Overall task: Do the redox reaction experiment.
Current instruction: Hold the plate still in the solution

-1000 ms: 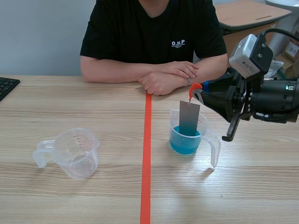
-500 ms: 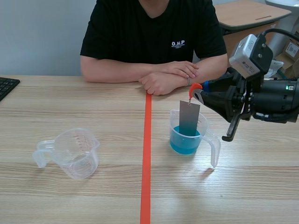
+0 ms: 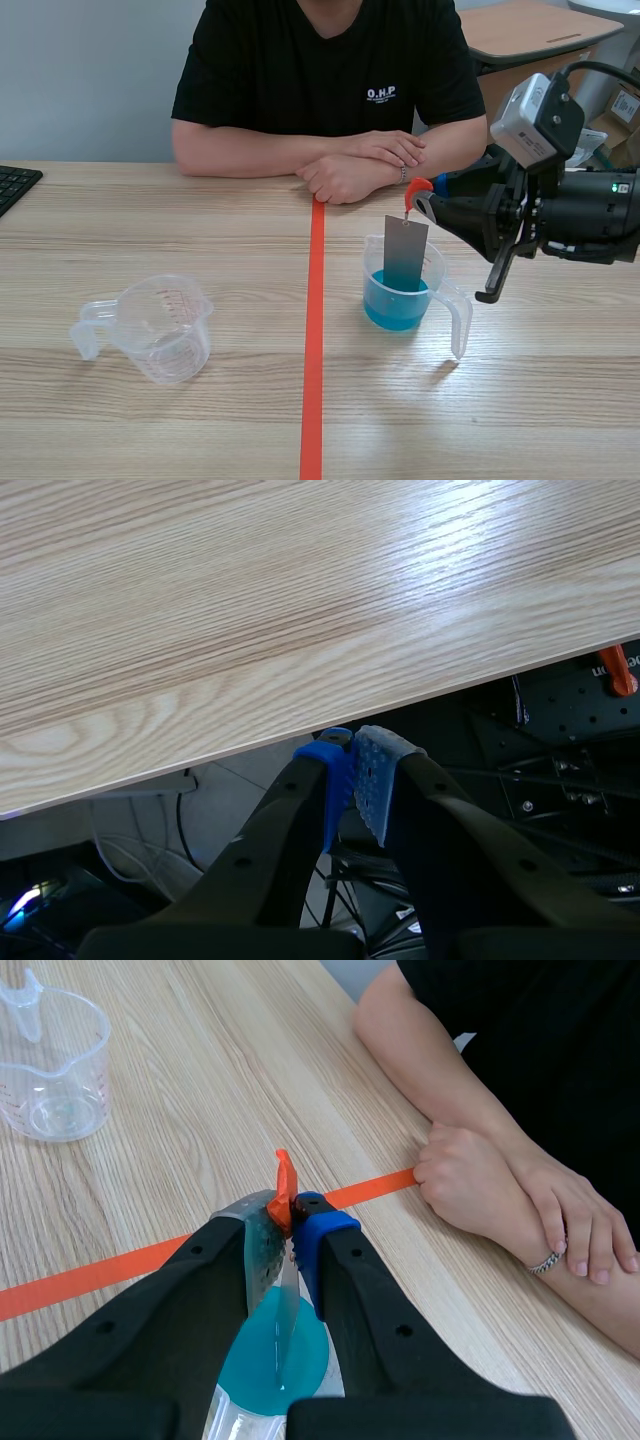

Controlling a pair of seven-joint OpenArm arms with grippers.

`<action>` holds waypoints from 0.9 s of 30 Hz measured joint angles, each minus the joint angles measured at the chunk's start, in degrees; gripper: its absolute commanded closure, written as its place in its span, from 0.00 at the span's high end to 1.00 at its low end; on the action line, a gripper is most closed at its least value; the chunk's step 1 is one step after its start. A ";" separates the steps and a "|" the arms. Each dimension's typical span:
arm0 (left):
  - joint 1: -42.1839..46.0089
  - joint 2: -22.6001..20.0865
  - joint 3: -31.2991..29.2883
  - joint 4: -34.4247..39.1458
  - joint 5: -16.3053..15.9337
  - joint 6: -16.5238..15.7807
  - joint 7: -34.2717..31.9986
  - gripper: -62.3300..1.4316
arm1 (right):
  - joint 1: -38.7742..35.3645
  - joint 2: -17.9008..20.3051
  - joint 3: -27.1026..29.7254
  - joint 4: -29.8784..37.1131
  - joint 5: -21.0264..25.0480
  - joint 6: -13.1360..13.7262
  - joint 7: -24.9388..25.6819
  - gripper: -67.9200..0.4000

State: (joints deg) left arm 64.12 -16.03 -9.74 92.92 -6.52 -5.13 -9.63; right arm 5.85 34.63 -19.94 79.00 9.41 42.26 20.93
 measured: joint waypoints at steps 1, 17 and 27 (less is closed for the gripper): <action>0.00 0.00 0.00 0.00 0.00 0.00 0.00 0.09 | 0.00 0.00 0.00 0.00 0.00 0.00 0.00 0.03; 0.00 0.00 0.00 0.00 0.00 0.00 0.00 0.09 | -2.93 0.13 6.16 3.98 -0.66 0.07 -1.70 0.03; 0.00 0.00 0.00 0.00 0.00 0.00 0.00 0.09 | -6.34 0.13 9.03 12.13 -0.63 0.13 -4.57 0.03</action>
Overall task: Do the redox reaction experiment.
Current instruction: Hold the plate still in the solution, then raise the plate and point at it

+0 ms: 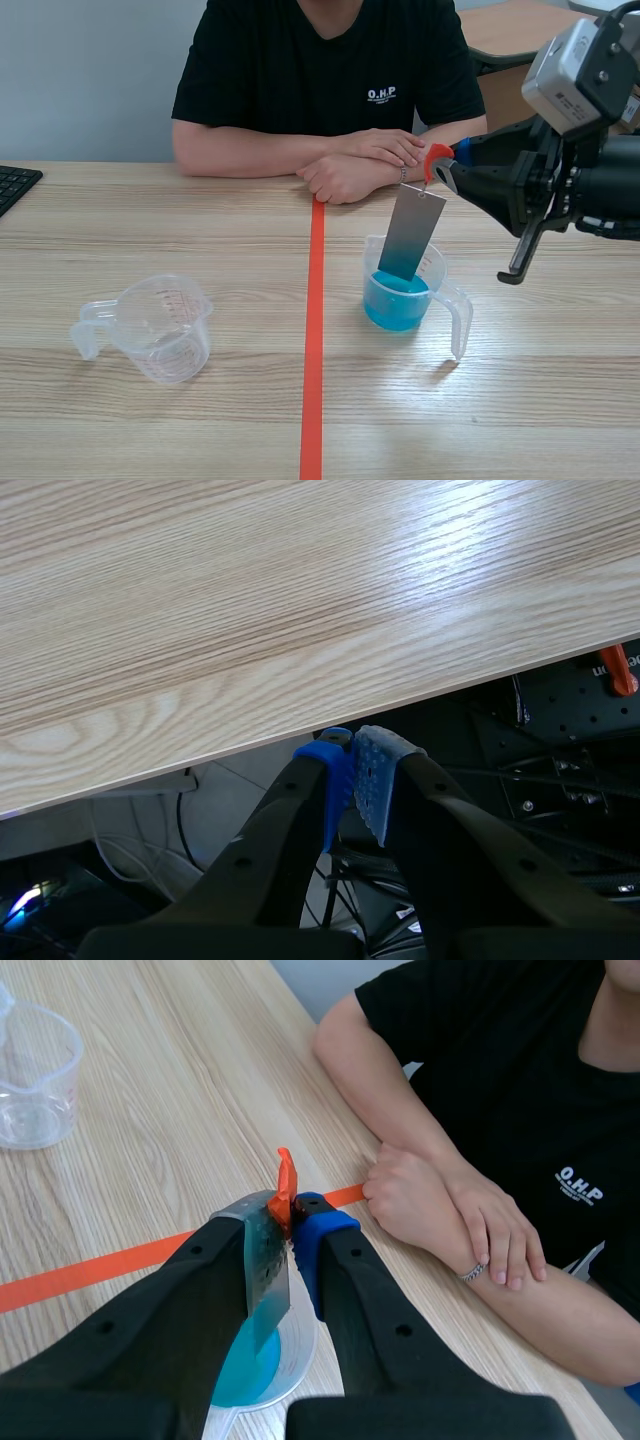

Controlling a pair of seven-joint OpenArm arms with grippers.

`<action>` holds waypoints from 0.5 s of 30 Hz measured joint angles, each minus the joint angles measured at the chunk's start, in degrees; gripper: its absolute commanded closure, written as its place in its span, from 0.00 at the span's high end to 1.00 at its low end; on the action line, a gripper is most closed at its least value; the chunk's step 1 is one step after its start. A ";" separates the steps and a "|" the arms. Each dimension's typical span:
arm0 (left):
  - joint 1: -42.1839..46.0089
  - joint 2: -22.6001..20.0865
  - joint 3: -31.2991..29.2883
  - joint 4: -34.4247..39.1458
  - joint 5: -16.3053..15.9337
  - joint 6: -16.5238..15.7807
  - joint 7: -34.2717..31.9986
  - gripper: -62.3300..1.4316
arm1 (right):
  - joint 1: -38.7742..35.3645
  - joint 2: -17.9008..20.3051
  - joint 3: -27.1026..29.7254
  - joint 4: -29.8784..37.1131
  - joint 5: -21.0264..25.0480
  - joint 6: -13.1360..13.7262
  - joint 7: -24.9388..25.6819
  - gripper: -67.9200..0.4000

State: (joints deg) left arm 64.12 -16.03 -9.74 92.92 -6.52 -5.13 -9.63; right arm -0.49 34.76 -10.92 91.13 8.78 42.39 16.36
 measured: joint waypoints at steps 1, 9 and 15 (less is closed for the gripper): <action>0.00 0.00 0.00 0.00 0.00 0.00 0.00 0.09 | -0.31 0.00 0.04 0.76 0.02 0.00 0.00 0.03; 0.00 0.00 0.00 0.00 0.00 0.00 0.00 0.09 | -2.73 0.33 1.38 6.34 4.09 0.00 -4.20 0.03; 0.00 0.00 0.00 0.00 0.00 0.00 0.00 0.09 | -3.34 3.21 1.38 10.69 10.99 0.00 -8.72 0.03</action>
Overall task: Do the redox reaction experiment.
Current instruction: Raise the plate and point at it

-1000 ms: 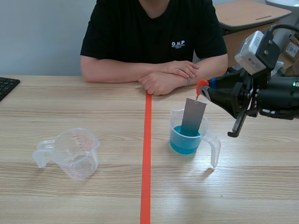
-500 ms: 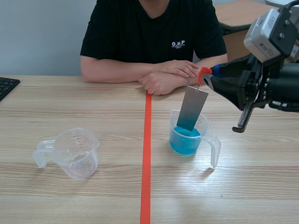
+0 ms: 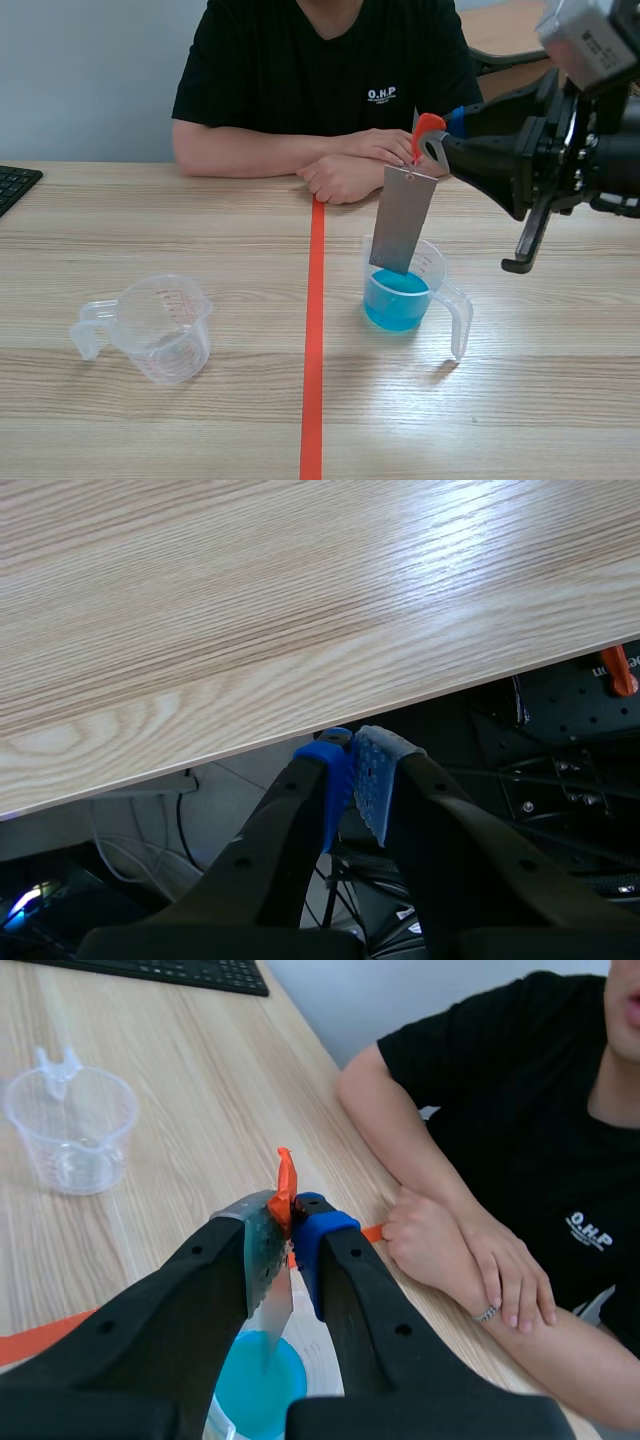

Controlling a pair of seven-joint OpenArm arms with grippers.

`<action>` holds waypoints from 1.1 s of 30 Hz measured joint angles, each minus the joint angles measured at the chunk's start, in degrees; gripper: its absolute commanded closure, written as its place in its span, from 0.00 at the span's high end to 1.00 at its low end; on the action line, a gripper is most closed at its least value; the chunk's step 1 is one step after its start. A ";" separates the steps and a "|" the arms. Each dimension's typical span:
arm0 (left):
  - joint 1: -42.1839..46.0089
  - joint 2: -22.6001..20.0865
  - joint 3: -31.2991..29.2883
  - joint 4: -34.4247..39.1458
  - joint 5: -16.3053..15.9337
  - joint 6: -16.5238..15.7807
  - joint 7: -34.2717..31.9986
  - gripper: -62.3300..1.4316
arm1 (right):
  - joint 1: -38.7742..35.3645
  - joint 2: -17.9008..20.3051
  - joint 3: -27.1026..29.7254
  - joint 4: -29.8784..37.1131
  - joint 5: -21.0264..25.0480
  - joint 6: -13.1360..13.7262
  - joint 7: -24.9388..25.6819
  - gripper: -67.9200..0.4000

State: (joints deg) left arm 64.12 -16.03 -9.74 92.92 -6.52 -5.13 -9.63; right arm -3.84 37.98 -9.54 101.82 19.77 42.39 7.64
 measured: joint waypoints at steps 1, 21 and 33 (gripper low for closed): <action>0.00 0.00 0.00 0.00 0.00 0.00 0.00 0.09 | 0.00 0.44 0.00 0.52 1.11 0.00 -0.90 0.03; 0.00 0.00 0.00 0.00 0.00 0.00 0.00 0.09 | 0.00 1.51 8.17 7.89 17.94 0.00 -17.20 0.03; 0.00 0.00 0.00 0.00 0.00 0.00 0.00 0.09 | 0.00 1.51 11.50 9.57 22.53 0.00 -22.12 0.03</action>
State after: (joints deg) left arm 64.12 -16.03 -9.74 92.92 -6.52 -5.13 -9.63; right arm -3.84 39.48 1.96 111.39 42.30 42.39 -14.48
